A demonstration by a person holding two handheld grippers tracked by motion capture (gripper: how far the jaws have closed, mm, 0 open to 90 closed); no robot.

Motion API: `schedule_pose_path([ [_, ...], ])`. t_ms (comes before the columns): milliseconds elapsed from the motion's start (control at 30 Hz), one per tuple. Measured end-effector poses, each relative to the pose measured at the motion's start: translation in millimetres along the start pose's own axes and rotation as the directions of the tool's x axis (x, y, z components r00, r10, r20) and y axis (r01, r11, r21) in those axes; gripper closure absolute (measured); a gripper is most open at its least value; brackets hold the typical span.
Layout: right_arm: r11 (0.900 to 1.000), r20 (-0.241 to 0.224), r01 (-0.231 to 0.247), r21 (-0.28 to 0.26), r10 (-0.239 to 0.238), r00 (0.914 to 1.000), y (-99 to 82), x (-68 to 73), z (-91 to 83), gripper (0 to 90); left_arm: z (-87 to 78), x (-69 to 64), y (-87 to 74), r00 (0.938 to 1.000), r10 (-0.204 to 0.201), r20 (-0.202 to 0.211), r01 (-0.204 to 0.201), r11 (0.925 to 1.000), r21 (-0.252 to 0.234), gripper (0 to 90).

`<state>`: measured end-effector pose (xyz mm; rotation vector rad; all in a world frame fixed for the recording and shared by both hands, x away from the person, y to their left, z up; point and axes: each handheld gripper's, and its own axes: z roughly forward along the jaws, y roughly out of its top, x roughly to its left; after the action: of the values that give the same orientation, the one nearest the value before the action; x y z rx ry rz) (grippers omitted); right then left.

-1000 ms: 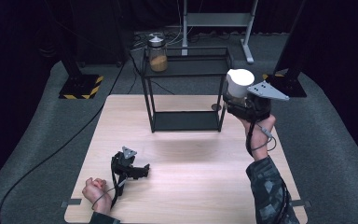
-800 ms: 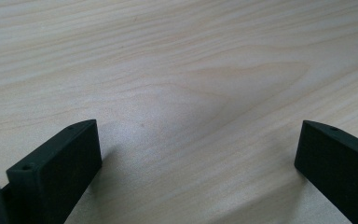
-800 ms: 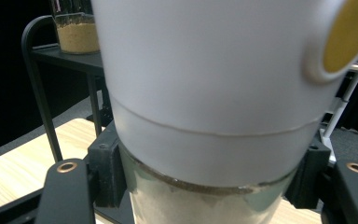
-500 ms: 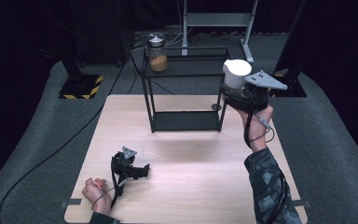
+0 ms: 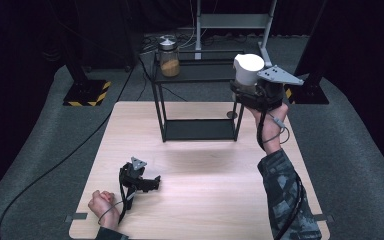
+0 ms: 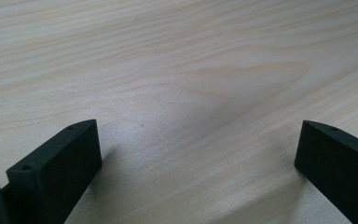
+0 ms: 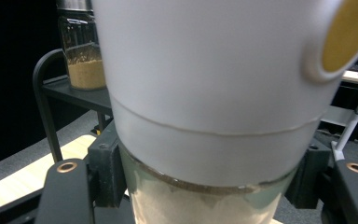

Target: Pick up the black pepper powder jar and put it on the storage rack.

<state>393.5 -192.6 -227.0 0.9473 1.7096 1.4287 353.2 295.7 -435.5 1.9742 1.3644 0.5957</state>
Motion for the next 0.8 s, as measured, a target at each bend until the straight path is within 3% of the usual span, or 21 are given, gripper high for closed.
schedule_pose_path([
  [800, 0.9997, 0.003, -0.022, 0.008, 0.022, 0.9997, 36.0, -7.1, 38.7, 29.6, 0.0, 0.0, 0.0, 1.0000, -0.001, 0.000, 0.001, 1.0000, 0.000, 0.0],
])
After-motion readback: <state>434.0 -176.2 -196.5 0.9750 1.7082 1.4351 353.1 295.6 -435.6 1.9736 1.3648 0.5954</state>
